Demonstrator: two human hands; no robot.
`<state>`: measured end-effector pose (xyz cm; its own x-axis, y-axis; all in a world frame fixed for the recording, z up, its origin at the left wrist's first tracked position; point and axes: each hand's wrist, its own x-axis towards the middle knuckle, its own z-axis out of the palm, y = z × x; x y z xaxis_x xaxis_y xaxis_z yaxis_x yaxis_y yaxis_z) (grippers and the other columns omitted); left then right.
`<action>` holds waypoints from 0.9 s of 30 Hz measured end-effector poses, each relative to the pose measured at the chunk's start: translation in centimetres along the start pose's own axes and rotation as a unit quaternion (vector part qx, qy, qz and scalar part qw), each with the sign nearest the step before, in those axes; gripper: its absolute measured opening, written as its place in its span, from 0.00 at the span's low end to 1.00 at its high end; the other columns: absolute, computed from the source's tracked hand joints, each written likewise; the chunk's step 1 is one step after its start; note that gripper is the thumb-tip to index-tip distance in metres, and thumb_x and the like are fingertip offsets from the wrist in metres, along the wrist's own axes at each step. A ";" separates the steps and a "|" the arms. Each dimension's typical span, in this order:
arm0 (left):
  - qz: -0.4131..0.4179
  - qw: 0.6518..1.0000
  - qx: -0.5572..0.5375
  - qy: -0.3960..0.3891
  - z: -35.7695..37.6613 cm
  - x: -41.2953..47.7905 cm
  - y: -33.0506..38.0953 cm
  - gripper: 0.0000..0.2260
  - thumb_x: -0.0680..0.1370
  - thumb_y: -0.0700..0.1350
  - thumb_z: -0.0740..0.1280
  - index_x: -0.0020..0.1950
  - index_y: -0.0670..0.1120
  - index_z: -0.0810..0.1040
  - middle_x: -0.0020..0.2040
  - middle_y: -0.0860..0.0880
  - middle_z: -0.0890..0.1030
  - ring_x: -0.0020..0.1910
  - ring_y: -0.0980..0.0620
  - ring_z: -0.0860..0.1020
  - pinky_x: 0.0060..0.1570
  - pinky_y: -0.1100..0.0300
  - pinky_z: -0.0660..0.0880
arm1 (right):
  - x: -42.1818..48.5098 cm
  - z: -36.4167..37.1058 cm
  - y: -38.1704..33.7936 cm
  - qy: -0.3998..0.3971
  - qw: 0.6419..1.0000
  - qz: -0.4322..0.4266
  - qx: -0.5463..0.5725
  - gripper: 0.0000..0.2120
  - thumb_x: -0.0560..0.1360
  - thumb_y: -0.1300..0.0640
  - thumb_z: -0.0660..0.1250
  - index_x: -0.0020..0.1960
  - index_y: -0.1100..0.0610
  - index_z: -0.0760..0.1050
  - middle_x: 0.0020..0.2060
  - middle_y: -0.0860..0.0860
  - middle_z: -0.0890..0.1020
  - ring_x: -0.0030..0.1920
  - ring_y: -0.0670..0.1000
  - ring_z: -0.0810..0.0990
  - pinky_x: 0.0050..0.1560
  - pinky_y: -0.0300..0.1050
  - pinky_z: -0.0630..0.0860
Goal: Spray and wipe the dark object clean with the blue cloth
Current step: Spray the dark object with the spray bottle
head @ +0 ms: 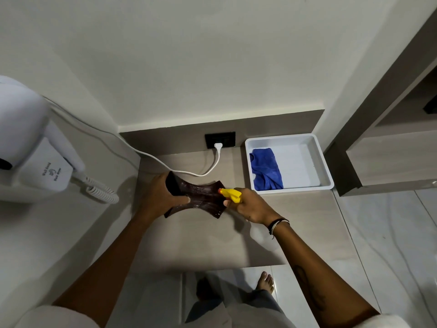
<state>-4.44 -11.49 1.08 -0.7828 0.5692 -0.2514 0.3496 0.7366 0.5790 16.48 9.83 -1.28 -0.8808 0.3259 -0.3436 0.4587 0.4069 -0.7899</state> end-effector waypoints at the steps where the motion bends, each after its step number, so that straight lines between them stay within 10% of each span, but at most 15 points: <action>1: -0.037 0.999 -0.036 -0.003 -0.1 0.1 0.0 0.35 0.54 0.64 0.81 0.57 0.51 0.79 0.51 0.53 0.83 0.50 0.51 0.83 0.44 0.58 0.79 | -0.1 -0.1 -0.1 0.004 1.000 -0.007 0.004 0.18 0.83 0.47 0.71 0.68 0.56 0.81 0.55 0.53 0.88 0.54 0.56 0.86 0.58 0.55 0.82; 6: -0.156 0.977 -0.140 -0.046 -0.1 0.7 0.3 0.48 0.57 0.67 0.79 0.72 0.44 0.76 0.63 0.43 0.82 0.58 0.42 0.83 0.59 0.46 0.81 | -0.4 -0.3 -0.3 -0.018 0.999 -0.029 0.018 0.05 0.83 0.50 0.71 0.58 0.41 0.82 0.45 0.39 0.83 0.47 0.46 0.82 0.52 0.47 0.77; 10: -0.083 0.981 -0.151 -0.085 0.1 0.4 -0.1 0.46 0.64 0.59 0.82 0.79 0.56 0.68 0.69 0.51 0.76 0.72 0.44 0.75 0.62 0.58 0.74 | -0.9 0.1 -1.2 -0.031 0.998 -0.054 0.016 0.21 0.83 0.49 0.70 0.75 0.49 0.77 0.63 0.51 0.86 0.61 0.54 0.85 0.64 0.52 0.81; 18: 0.021 0.994 -0.057 -0.090 -0.1 -0.2 -1.1 0.58 0.49 0.57 0.84 0.78 0.55 0.68 0.74 0.44 0.74 0.74 0.42 0.72 0.71 0.37 0.73 | -0.4 1.0 -3.1 -0.023 0.995 -0.099 0.019 0.21 0.84 0.49 0.68 0.76 0.50 0.77 0.63 0.49 0.86 0.57 0.49 0.84 0.56 0.38 0.80; 27: 0.053 0.996 -0.046 -0.064 -0.4 -0.8 0.2 0.51 0.49 0.51 0.83 0.72 0.54 0.73 0.67 0.49 0.78 0.65 0.47 0.78 0.65 0.43 0.79 | -0.7 0.1 -0.8 -0.031 0.998 -0.007 -0.059 0.21 0.83 0.44 0.68 0.74 0.48 0.77 0.63 0.54 0.86 0.61 0.59 0.84 0.64 0.58 0.80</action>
<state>-3.91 -11.96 1.71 -0.6709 0.6873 -0.2784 0.3733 0.6374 0.6741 16.71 9.20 -0.42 -0.8911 0.2683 -0.3660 0.4537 0.5095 -0.7311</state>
